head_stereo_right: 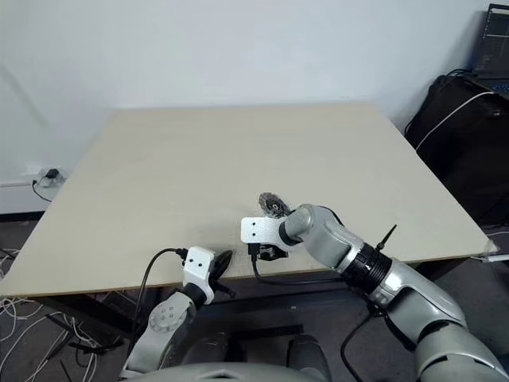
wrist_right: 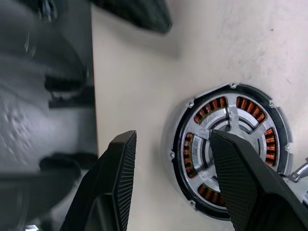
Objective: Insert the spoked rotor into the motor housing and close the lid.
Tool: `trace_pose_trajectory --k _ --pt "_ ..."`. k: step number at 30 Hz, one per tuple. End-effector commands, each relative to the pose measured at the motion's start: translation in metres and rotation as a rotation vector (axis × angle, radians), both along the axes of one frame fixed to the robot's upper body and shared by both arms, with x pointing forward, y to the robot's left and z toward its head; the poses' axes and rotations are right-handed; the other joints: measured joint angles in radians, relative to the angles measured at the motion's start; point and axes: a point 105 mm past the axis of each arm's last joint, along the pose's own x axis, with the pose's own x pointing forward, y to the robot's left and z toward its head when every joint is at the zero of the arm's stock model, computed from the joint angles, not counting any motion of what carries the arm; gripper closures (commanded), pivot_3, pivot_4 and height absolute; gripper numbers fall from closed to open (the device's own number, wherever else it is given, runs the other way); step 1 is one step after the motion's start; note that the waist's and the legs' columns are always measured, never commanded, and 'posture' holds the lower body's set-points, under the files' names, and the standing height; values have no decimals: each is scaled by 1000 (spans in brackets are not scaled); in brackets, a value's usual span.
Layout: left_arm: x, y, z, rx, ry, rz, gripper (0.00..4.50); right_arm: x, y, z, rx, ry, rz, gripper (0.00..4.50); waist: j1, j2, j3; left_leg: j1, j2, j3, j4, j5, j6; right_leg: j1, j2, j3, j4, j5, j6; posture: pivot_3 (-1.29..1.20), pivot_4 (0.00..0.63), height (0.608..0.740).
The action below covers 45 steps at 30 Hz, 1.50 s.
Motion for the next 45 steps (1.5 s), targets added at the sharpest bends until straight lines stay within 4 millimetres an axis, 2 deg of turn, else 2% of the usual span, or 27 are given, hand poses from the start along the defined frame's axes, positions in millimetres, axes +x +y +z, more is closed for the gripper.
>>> trace_pose_trajectory --k 1,9,12,17,19,25,34,39,45 --pt "4 -2 7 -14 -35 2 4500 8 3 10 -8 -47 37 1929 2 0 0 0 0 0 0 0 0 0 0 0 0 0 0 0 0 740" --pt "5 0 4 -16 -34 9 4500 18 -9 -2 -75 -38 22 1929 2 0 0 0 0 0 1 0 0 0 0 0 1 1 -1 0 0 740" --pt "5 0 3 -12 -26 12 4500 23 -13 -4 -102 -68 19 2513 2 0 0 0 0 0 1 0 0 0 0 0 1 1 -1 0 0 740" --pt "3 1 -2 6 -4 12 4500 23 -14 -4 -93 -75 6 4065 0 0 0 0 1 0 2 0 0 0 0 -1 2 1 -1 0 0 740" --pt "3 1 -2 8 -2 11 4500 23 -14 -4 -90 -75 1 4430 1 0 0 1 3 1 3 0 0 0 -1 -3 2 2 -1 0 0 740" --pt "4 2 -5 20 6 10 4500 20 -8 1 -2 -31 -63 4467 2 0 0 0 5 2 4 0 -1 0 -1 -7 2 2 -1 0 0 740" --pt "4 1 -8 18 9 10 4500 9 15 21 276 159 -423 4467 2 1 0 -1 6 1 4 0 -1 -1 0 -7 2 5 -6 0 0 740" --pt "4 -1 -9 14 11 1 4500 5 18 22 317 218 -552 4467 3 0 0 -1 6 1 4 0 -1 -1 -1 -7 2 5 -6 0 0 740" --pt "5 -1 -9 15 10 -1 4500 12 18 16 313 222 -633 4467 0 1 0 -1 6 2 2 0 -1 -1 -1 -8 2 4 -5 0 0 740"
